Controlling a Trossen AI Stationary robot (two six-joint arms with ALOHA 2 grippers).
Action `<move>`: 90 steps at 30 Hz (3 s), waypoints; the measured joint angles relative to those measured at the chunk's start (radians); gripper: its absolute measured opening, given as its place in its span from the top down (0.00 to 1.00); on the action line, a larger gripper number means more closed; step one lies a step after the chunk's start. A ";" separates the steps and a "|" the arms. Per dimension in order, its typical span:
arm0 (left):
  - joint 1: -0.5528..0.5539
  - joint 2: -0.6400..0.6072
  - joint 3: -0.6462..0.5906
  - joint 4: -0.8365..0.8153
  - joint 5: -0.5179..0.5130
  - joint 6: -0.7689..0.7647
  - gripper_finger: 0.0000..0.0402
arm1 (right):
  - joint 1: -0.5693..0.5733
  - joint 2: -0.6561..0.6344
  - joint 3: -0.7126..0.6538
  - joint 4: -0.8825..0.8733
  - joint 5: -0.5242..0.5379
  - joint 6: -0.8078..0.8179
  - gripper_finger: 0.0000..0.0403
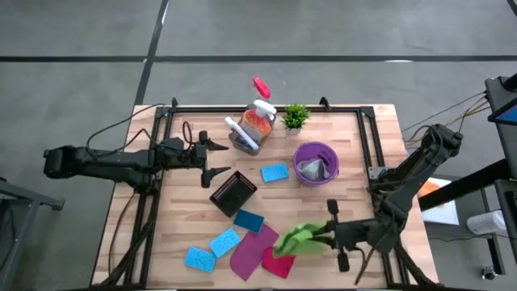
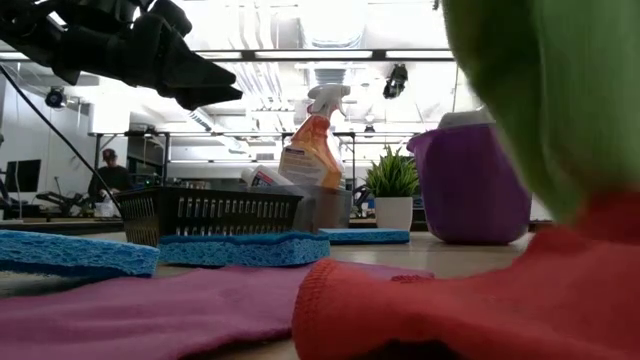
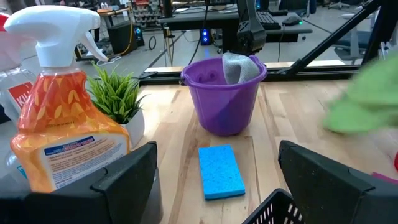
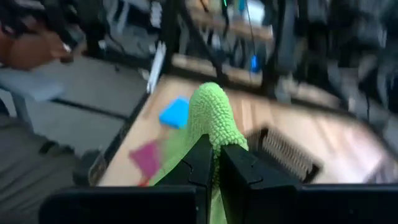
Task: Pick & Place Kitchen Items
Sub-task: Put the green microfiber cloth into the violet bucket
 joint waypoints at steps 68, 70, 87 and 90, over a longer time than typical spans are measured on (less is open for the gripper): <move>0.000 0.000 0.000 -0.006 0.000 0.003 0.16 | -0.755 -0.611 -0.100 -0.091 -0.165 -0.538 0.96; 0.000 0.000 0.000 -0.006 0.000 0.003 0.16 | -0.755 -0.622 -0.084 -0.230 -0.143 -0.455 0.96; 0.000 0.000 0.000 -0.008 0.000 0.008 0.16 | -0.757 -0.428 -0.068 -0.802 -0.312 0.046 0.96; 0.000 0.000 0.000 -0.012 0.000 0.008 0.16 | -0.771 -0.348 -0.068 -0.811 -0.366 0.066 0.96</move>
